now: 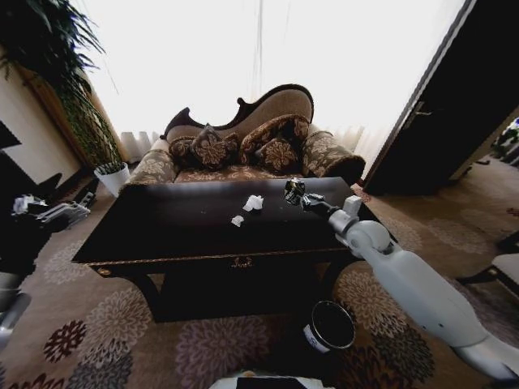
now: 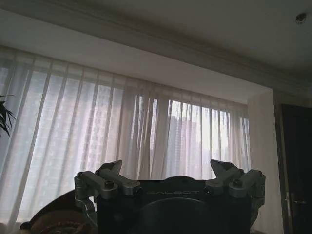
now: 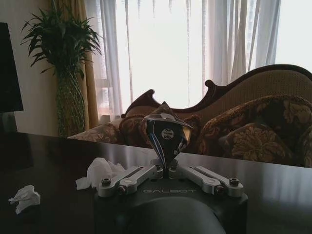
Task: Move to the front of the table and place the trash on the table into the trash bin.
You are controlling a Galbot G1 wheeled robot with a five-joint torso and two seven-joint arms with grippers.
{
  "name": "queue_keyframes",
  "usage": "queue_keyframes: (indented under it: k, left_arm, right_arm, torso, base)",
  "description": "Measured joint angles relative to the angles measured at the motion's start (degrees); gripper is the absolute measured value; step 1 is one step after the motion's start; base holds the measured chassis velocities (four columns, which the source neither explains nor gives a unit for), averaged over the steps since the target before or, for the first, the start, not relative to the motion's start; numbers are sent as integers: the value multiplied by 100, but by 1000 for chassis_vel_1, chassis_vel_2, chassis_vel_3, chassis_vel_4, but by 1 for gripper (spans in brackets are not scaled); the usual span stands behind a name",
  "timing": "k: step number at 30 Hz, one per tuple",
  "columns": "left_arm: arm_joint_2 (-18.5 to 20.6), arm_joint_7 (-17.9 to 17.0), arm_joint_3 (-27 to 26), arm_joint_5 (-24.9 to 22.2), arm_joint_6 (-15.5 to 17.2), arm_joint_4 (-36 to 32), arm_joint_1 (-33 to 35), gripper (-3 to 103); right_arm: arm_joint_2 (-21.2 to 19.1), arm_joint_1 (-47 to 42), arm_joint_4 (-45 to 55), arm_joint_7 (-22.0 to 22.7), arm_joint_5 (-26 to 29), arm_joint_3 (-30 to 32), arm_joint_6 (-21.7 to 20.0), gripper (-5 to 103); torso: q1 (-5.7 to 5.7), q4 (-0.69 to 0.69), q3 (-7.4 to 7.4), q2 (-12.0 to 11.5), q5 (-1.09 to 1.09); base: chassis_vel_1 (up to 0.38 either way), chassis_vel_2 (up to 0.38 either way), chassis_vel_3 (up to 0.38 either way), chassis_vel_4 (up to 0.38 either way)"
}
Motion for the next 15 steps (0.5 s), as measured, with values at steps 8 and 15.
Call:
queue_keyframes:
  k: [8,15]
  left_arm:
    - [-8,-16,210,1,-11,124,-226,100]
    - [-70,-20,559,68,-12,222,-512,100]
  right_arm:
    - [48,-1814,860,-59,-73,1856,-8,0]
    - [722,-3453,1633,-268,-414,3538,133,0]
  torso:
    - [-1,0,-1,0,-1]
    - [-1,-1,-1,1,-1]
  base:
    - [0,0,0,0]
    - [0,0,0,0]
